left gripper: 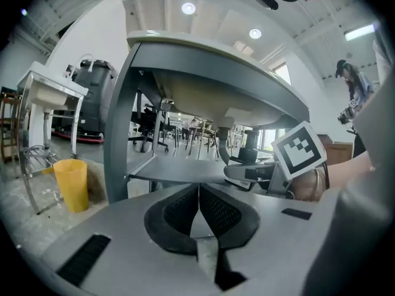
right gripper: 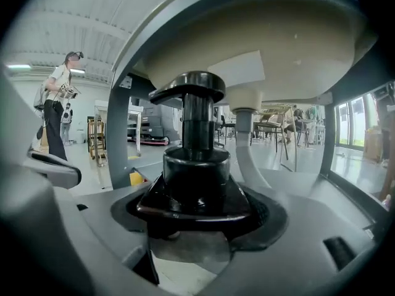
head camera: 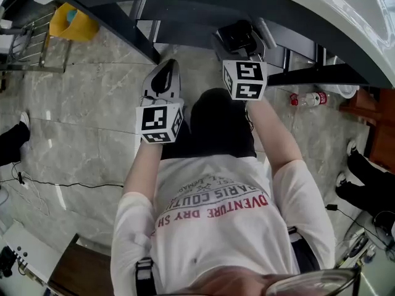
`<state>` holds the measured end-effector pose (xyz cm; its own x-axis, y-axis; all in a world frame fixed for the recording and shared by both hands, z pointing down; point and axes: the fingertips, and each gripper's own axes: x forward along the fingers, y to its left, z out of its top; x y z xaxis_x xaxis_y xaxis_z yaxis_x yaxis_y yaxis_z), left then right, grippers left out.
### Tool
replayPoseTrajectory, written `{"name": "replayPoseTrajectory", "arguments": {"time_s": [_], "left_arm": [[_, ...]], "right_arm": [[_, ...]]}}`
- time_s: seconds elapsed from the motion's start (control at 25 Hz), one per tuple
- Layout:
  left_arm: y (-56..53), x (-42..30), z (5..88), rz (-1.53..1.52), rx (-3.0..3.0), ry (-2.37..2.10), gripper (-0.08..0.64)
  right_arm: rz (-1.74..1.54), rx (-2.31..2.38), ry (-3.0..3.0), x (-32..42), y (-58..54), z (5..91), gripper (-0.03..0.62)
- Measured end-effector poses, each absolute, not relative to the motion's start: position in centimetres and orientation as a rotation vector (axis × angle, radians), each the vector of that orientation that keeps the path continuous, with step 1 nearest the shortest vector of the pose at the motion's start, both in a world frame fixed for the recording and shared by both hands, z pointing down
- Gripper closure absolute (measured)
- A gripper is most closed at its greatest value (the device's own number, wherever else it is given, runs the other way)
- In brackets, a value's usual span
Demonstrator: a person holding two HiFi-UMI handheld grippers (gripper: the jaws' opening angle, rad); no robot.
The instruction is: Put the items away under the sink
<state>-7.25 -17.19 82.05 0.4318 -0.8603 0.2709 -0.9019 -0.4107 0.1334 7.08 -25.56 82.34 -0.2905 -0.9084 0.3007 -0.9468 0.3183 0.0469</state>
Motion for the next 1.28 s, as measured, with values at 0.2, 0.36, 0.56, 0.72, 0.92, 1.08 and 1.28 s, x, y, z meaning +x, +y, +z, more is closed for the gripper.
{"name": "replayPoseTrajectory", "arguments": {"time_s": [0.2,0.36,0.56,0.72,0.92,1.08,1.28], "left_arm": [[-18.4,-7.4,83.1,0.22,2.382,-1.574,0.532],[-18.9,-8.2,83.8,0.234,2.344,-1.605,0.532],[-19.3,-9.0,84.5,0.247,2.3,-1.634,0.532],[-19.7,-9.4,84.8,0.274,2.297,-1.639,0.532],[-20.2,-10.2,85.3,0.286,2.288,-1.656,0.532],[-20.7,-10.2,85.5,0.271,2.275,-1.67,0.532],[-20.7,-10.1,85.8,0.263,2.275,-1.668,0.532]], "right_arm": [[0.234,1.714,-2.294,7.0,-29.3,82.9,0.213],[0.261,1.769,-2.241,7.2,-31.4,83.6,0.213],[0.304,1.873,-2.13,7.5,-33.2,84.6,0.213],[0.312,1.949,-2.068,8.1,-33.8,85.0,0.213],[0.279,2.038,-2.008,8.8,-34.5,84.8,0.213],[0.271,2.097,-1.971,9.2,-35.3,84.8,0.213],[0.267,2.092,-1.968,9.1,-35.3,85.2,0.213]]}}
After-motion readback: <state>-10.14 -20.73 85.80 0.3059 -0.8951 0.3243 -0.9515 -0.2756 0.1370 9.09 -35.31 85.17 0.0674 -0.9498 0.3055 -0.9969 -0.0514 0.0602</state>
